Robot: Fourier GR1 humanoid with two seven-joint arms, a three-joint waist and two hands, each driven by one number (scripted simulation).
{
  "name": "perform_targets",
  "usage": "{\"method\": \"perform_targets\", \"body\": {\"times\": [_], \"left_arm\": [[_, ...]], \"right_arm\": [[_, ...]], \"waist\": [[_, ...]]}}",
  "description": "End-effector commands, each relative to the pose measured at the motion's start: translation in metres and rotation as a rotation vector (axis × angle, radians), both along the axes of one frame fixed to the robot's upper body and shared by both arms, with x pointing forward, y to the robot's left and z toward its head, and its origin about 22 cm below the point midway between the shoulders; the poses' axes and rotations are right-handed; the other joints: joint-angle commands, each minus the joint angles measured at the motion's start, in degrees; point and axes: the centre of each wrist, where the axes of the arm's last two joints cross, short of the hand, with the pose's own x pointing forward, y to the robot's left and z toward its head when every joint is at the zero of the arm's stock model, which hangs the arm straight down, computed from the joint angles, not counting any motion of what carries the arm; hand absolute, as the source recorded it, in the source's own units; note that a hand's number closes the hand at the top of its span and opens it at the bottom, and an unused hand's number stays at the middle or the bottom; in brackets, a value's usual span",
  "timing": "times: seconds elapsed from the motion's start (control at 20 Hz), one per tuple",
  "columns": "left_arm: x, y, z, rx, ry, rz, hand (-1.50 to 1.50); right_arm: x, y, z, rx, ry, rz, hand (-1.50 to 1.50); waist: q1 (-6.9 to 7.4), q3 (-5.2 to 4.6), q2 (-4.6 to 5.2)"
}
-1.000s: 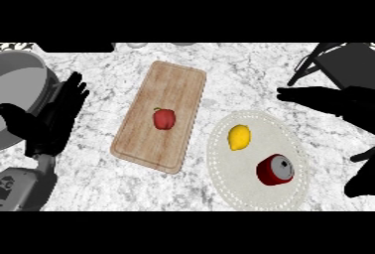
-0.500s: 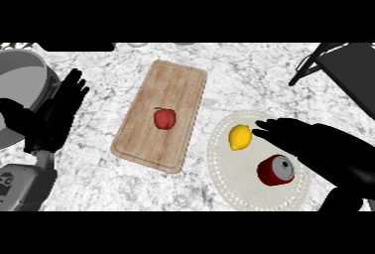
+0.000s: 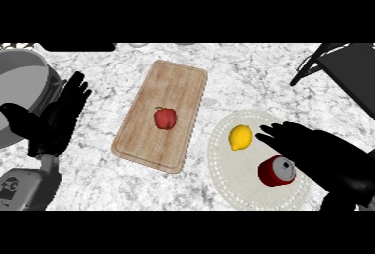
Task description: Pick the can from the placemat and place it in the tiered shelf
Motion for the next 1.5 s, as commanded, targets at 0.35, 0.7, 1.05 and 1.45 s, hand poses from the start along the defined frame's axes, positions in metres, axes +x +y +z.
{"method": "perform_targets", "body": {"times": [0.35, 0.7, 1.05, 1.45], "left_arm": [[0.006, -0.009, 0.004, 0.003, -0.007, -0.017, 0.0], [0.009, 0.009, 0.007, -0.014, -0.026, 0.006, 0.0], [0.006, 0.022, 0.019, -0.011, 0.017, -0.013, 0.0], [-0.007, 0.011, 0.008, -0.006, 0.01, -0.009, 0.0]], "right_arm": [[-0.012, 0.007, -0.042, -0.034, 0.013, -0.032, -1.5], [0.002, 0.0, -0.054, -0.002, 0.0, -0.026, -1.5], [0.009, -0.009, -0.086, -0.017, 0.026, -0.038, -1.5], [0.006, 0.013, -0.119, -0.025, 0.08, -0.051, -1.5]], "waist": [[-0.08, 0.0, 0.03], [0.02, 0.0, 0.03], [0.05, 0.0, 0.04], [0.12, 0.0, 0.01]]}}
